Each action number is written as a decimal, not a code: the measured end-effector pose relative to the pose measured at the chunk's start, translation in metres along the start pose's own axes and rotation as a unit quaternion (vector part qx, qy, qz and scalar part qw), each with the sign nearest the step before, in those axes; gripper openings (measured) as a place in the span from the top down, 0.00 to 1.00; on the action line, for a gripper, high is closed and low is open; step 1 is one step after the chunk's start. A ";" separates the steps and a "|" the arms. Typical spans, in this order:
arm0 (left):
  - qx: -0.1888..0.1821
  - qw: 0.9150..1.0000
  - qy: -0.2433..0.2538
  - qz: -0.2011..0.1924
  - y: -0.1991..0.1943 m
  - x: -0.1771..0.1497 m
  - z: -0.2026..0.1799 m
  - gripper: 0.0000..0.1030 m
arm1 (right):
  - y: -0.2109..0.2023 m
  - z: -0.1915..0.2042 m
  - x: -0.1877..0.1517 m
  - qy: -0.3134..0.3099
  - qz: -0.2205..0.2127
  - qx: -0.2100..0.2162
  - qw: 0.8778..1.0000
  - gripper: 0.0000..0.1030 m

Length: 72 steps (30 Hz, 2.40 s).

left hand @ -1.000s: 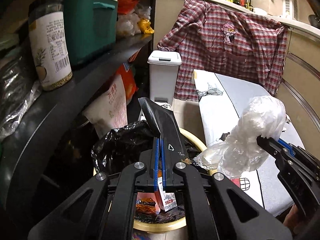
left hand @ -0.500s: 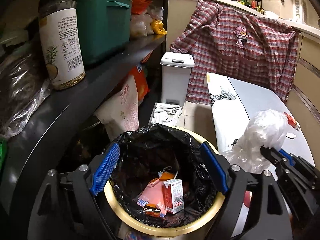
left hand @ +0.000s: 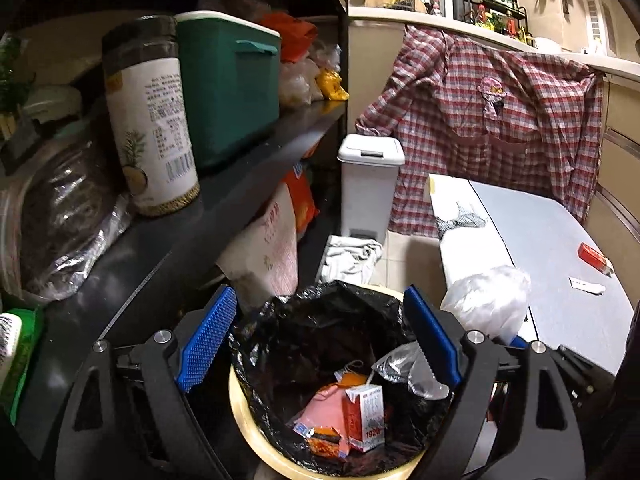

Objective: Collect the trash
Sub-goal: 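Open the left gripper, then the right, to drop sachet and plastic bag into the bin, then move both open grippers back to the table, right toward the white tube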

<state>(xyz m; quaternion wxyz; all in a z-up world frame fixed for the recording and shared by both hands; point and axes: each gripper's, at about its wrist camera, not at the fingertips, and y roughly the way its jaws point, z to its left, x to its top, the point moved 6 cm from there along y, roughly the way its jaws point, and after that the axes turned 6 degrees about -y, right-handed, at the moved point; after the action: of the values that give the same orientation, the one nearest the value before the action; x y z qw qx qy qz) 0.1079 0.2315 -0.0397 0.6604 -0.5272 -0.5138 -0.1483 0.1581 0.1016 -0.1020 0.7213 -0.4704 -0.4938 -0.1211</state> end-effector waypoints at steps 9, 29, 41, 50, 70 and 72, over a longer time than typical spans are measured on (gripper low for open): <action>0.023 1.000 -0.018 -0.002 0.005 0.004 0.013 0.19 | 0.020 0.010 -0.015 0.005 0.035 0.026 0.999 0.70; 0.033 0.999 -0.031 0.006 0.016 0.006 0.025 0.19 | 0.041 0.025 -0.040 0.017 0.066 0.015 0.998 0.29; 0.036 0.999 -0.037 0.005 0.012 0.004 0.024 0.19 | 0.044 0.006 -0.048 0.246 0.166 0.162 0.941 0.22; 0.040 0.998 -0.039 0.004 0.010 0.003 0.024 0.19 | 0.035 0.005 -0.030 0.201 0.148 0.131 0.959 0.22; -0.045 0.999 -0.013 -0.002 0.011 0.026 -0.055 0.18 | -0.030 -0.258 0.017 0.129 0.021 -0.225 0.966 0.21; -0.055 0.998 0.002 -0.005 0.012 0.027 -0.075 0.18 | -0.030 -0.302 0.008 0.144 0.030 -0.247 0.958 0.21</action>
<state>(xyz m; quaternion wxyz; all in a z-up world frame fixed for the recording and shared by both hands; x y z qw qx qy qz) 0.1676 0.1820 -0.0170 0.6303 -0.5600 -0.5064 -0.1805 0.3238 -0.1525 -0.0996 0.6494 -0.6259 -0.3254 -0.2841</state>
